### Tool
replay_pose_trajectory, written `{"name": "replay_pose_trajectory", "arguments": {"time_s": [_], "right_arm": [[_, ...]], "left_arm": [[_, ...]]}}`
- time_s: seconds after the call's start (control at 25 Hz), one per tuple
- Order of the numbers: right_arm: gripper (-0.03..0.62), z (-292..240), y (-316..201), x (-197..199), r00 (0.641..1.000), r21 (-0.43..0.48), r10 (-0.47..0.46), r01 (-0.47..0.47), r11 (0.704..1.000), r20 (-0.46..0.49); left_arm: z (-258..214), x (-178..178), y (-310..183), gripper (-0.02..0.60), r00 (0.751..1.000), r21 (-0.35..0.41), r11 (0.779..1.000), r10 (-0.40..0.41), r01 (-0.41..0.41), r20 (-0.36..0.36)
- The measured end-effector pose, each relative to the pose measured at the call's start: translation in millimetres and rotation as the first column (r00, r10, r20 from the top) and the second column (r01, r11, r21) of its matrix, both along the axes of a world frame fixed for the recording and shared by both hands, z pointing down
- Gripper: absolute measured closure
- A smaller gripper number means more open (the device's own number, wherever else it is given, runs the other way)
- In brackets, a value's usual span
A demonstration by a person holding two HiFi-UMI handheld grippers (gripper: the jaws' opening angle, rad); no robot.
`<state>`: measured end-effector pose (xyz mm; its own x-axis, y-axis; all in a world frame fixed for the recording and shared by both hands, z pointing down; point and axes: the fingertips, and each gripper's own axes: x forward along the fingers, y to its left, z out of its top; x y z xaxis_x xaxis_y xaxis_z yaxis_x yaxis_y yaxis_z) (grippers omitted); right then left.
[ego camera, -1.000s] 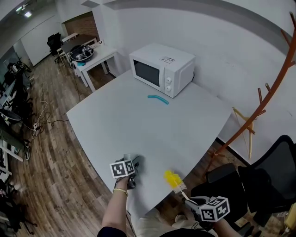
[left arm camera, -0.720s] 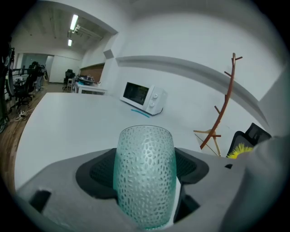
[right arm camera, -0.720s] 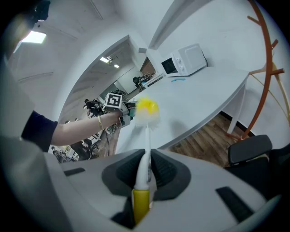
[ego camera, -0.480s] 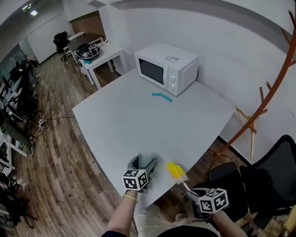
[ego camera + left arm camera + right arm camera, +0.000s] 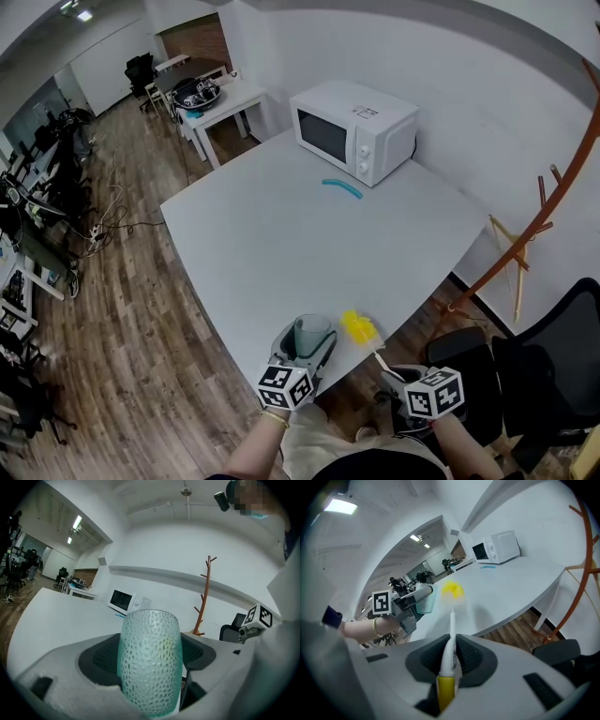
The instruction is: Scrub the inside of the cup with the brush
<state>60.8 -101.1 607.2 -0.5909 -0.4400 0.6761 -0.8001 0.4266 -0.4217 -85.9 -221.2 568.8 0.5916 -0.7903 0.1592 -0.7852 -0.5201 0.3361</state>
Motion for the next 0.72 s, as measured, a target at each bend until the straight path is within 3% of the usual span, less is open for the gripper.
{"name": "replay_pose_trajectory", "arguments": {"time_s": [0.28, 0.72], "right_arm": [[0.542, 5, -11, -3, 0.99, 0.005, -0.12, 0.121, 0.993, -0.068], [0.542, 1, -18, -18, 0.983, 0.013, -0.174, 0.175, 0.984, -0.052]], "left_arm": [[-15, 8, 19, 0.207, 0.999, 0.077, 0.997, 0.027, -0.029, 0.035], [-9, 23, 26, 0.207, 0.992, 0.078, 0.992, 0.098, -0.103, 0.076]]}}
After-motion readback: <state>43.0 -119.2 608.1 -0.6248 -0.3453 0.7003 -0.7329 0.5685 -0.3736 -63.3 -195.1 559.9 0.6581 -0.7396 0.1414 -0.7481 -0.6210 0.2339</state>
